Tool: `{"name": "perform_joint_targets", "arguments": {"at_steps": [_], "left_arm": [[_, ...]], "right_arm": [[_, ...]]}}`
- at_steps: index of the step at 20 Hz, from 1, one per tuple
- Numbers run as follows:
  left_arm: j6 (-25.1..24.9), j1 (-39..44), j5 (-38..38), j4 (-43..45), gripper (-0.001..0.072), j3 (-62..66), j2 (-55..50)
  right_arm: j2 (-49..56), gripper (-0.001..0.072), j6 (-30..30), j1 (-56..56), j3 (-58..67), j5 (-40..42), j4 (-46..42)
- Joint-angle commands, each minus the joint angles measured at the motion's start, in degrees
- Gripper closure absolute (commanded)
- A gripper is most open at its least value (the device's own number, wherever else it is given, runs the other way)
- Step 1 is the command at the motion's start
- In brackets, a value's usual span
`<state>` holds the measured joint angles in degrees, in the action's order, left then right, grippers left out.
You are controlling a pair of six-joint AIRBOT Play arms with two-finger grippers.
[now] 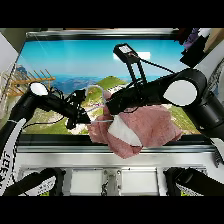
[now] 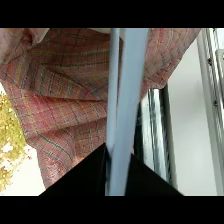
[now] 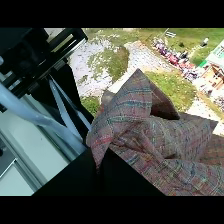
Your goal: Fold the clothes and pants, and hang the long-sleeved shirts on hangers.
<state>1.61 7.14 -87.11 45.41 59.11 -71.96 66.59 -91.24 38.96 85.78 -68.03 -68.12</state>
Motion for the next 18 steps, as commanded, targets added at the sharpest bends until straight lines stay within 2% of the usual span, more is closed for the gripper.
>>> {"name": "perform_joint_targets", "arguments": {"at_steps": [1, 3, 4, 5, 6, 11, 17, 18], "left_arm": [[0.31, 0.02, 0.22, -0.48, 0.0689, 0.04, 0.0], [0.31, 0.02, 0.17, -0.48, 0.0689, 0.04, 0.0], [0.31, 0.02, 0.17, -0.46, 0.0689, 0.07, 0.0], [0.31, 0.02, 0.15, -0.48, 0.0689, 0.04, 0.0], [0.31, 0.02, 0.15, -0.46, 0.0689, 0.04, 0.0], [0.33, 0.02, 0.13, -0.46, 0.0689, 0.04, 0.0], [0.33, 0.02, 0.15, -0.44, 0.0689, 0.04, 0.0], [0.33, 0.02, 0.15, -0.44, 0.0689, 0.04, 0.0]], "right_arm": [[0.46, 0.0689, -0.02, 0.52, 0.0, 0.74, 1.36], [0.42, 0.0676, -0.02, 0.46, 0.0, 0.55, 1.36], [0.37, 0.0587, -0.04, 0.39, 0.0, 0.5, 1.36], [0.31, 0.0362, -0.02, 0.39, 0.0, 0.5, 1.33], [0.28, 0.0216, -0.02, 0.39, 0.0, 0.52, 1.33], [0.13, 0.0219, -0.98, -0.24, 0.02, -3.17, -0.5], [-0.98, 0.0211, -4.63, -7.02, 0.04, -4.35, -1.22], [-1.09, 0.0144, -4.76, -7.85, 0.04, -4.35, -1.18]]}}
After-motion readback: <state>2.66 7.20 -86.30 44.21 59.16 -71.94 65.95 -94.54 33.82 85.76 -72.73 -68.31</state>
